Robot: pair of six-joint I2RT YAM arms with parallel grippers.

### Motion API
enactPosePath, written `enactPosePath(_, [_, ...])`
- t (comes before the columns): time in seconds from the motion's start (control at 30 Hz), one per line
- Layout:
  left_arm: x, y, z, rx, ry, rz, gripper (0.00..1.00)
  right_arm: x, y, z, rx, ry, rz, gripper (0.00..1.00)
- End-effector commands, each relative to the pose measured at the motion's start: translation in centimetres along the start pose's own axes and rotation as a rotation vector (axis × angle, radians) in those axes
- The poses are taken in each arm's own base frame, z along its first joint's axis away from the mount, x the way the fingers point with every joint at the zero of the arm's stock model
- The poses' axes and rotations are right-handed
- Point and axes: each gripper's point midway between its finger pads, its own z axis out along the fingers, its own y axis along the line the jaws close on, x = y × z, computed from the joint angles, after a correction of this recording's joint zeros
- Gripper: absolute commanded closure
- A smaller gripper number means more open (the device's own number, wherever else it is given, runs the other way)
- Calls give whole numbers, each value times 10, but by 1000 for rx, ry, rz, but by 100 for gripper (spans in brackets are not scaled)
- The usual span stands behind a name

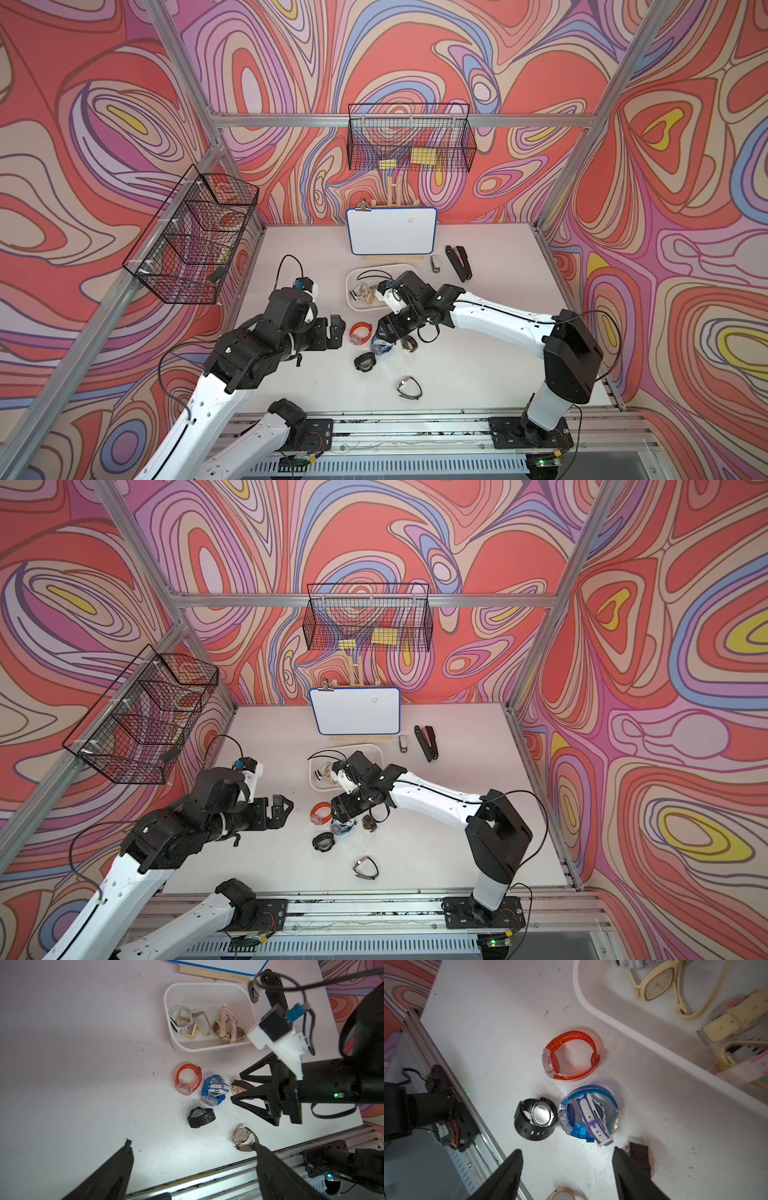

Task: Put the watch into the storage box
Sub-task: Place the watch in the storage box, then pick up the watch at the center of the board.

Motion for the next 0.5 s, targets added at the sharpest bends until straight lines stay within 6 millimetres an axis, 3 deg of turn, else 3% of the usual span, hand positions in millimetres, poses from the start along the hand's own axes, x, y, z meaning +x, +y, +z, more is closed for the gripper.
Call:
enactPosePath(0.0, [10, 11, 2, -50, 39, -10, 3, 12, -16, 11, 84, 75, -115, 27])
enactPosePath(0.47, [8, 15, 4, -81, 31, 8, 3, 19, -34, 44, 196, 129, -237, 34])
